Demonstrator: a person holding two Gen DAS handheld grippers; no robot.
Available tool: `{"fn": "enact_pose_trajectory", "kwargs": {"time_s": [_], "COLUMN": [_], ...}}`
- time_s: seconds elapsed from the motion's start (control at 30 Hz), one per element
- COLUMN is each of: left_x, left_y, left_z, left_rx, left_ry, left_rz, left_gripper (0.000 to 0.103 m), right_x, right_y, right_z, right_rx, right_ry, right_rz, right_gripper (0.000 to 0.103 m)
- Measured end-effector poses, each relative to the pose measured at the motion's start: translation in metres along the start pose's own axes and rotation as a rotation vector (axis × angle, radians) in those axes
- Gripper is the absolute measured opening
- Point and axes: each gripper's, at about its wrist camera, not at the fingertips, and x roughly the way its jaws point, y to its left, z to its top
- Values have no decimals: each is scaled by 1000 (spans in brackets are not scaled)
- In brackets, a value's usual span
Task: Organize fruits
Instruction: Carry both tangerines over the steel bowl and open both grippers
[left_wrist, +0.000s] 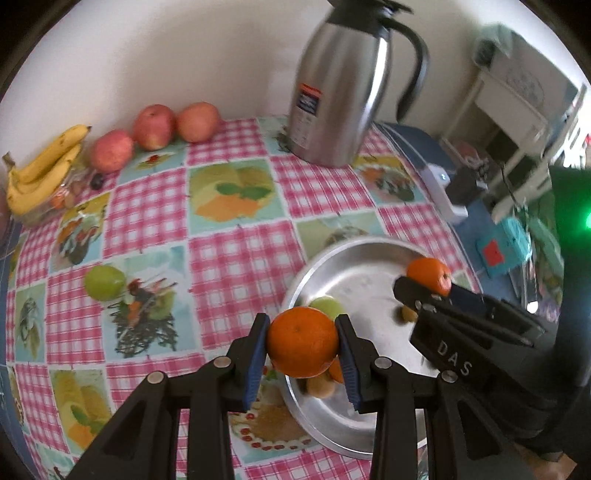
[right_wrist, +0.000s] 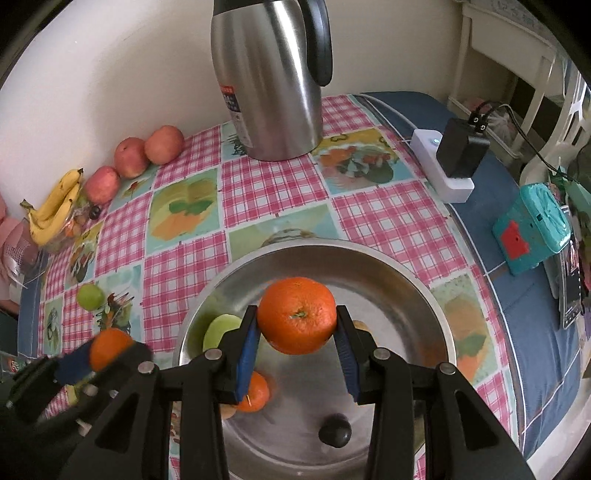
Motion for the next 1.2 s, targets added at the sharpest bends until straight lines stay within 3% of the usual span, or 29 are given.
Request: {"fn": "enact_pose_trajectory", "kwargs": {"time_s": [0.57,1.2], "left_x": [41,48], "left_y": [-6,-9], "left_z": [-18,-20], "left_rx": [24,26], "left_ry": [108,139], "left_rz": [12,3], "left_gripper": [39,40], "right_x": [24,33], "right_y": [-2,3], "right_z": [-6,-9], "right_rx": [29,17], "right_ry": [80,118], "right_rz": [10,6], "right_gripper": [42,42]}}
